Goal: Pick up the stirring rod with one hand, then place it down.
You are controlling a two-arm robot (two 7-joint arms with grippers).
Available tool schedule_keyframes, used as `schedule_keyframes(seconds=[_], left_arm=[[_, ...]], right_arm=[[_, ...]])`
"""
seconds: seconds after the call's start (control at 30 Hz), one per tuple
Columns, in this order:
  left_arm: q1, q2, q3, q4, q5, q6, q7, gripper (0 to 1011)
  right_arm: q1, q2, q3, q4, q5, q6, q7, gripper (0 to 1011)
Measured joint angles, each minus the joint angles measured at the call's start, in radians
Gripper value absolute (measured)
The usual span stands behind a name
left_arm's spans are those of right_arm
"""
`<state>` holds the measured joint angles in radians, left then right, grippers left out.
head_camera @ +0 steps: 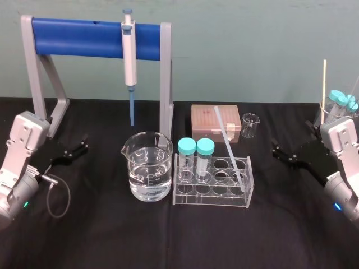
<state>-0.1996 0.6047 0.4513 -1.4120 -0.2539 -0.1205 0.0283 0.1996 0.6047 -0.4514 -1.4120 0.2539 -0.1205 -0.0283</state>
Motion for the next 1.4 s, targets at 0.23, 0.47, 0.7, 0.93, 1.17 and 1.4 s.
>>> schedule_keyframes(seconds=[0.23, 0.47, 0.7, 0.93, 1.17, 1.4], left_arm=[[0.0, 0.0, 0.0, 0.0, 0.0, 0.0, 0.0, 1000], [0.0, 0.0, 0.0, 0.0, 0.0, 0.0, 0.0, 1000], [0.0, 0.0, 0.0, 0.0, 0.0, 0.0, 0.0, 1000], [0.0, 0.0, 0.0, 0.0, 0.0, 0.0, 0.0, 1000], [0.0, 0.0, 0.0, 0.0, 0.0, 0.0, 0.0, 1001], [0.0, 0.0, 0.0, 0.0, 0.0, 0.0, 0.0, 1001]], right_arm=[[0.0, 0.0, 0.0, 0.0, 0.0, 0.0, 0.0, 1003], [0.0, 0.0, 0.0, 0.0, 0.0, 0.0, 0.0, 1002], [0.0, 0.0, 0.0, 0.0, 0.0, 0.0, 0.0, 1003], [0.0, 0.0, 0.0, 0.0, 0.0, 0.0, 0.0, 1002], [0.0, 0.0, 0.0, 0.0, 0.0, 0.0, 0.0, 1003], [0.0, 0.0, 0.0, 0.0, 0.0, 0.0, 0.0, 1002]])
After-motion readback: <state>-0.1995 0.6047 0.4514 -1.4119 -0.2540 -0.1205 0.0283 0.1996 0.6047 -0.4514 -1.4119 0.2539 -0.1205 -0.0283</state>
